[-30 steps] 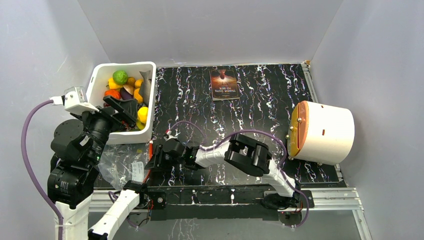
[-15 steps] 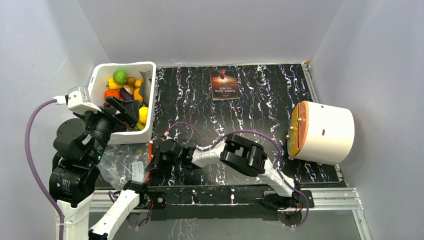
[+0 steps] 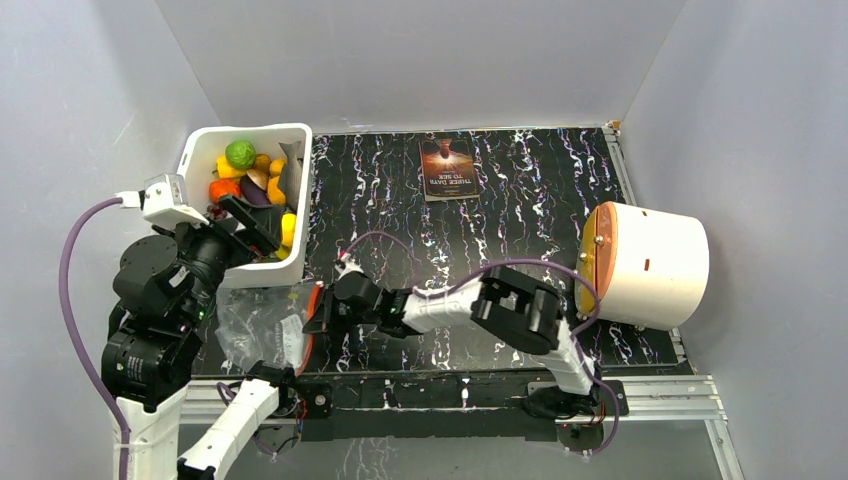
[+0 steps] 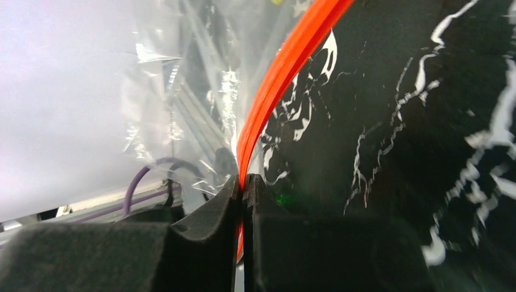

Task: Place the food in the zip-top bag and seal the zipper
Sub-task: Pick up the zipper food storage bag at the corner of the board.

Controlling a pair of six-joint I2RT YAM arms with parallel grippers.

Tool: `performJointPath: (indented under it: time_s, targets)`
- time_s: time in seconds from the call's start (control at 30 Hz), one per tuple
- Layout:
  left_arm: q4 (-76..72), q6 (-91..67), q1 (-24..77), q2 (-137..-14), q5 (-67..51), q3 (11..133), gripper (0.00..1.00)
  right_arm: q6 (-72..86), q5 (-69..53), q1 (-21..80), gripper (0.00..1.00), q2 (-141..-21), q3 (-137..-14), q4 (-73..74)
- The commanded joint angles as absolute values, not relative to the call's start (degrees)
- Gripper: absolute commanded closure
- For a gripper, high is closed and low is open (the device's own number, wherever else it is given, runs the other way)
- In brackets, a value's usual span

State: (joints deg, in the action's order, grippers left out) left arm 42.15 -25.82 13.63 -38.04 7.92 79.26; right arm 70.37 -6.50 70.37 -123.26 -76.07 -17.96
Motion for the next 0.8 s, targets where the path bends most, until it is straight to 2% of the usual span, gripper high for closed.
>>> performJointPath:
  time_s: [0.0, 0.2, 0.4, 0.53, 0.77]
  targets:
    - [42.8, -26.5, 13.8, -38.5, 4.7, 78.2, 0.02, 67.7, -0.6, 68.9, 1.00, -112.0, -69.9, -19.1]
    - [44.6, -25.7, 13.9, -39.8, 2.4, 75.8, 0.03, 61.5, 2.9, 67.0, 1.00, -101.2, -65.0, -13.5]
    - [46.8, -25.9, 13.8, -44.5, -7.9, 76.2, 0.10, 52.3, 8.9, 64.0, 1.00, -89.1, -65.7, -1.6]
    - [41.9, -27.7, 13.8, -45.1, -17.2, 72.6, 0.14, 46.2, 8.8, 61.1, 1.00, -82.4, -66.4, 3.8]
    - [31.7, -31.4, 13.8, -48.4, -28.0, 66.5, 0.14, 30.5, 10.7, 58.2, 1.00, -77.7, -74.7, 20.7]
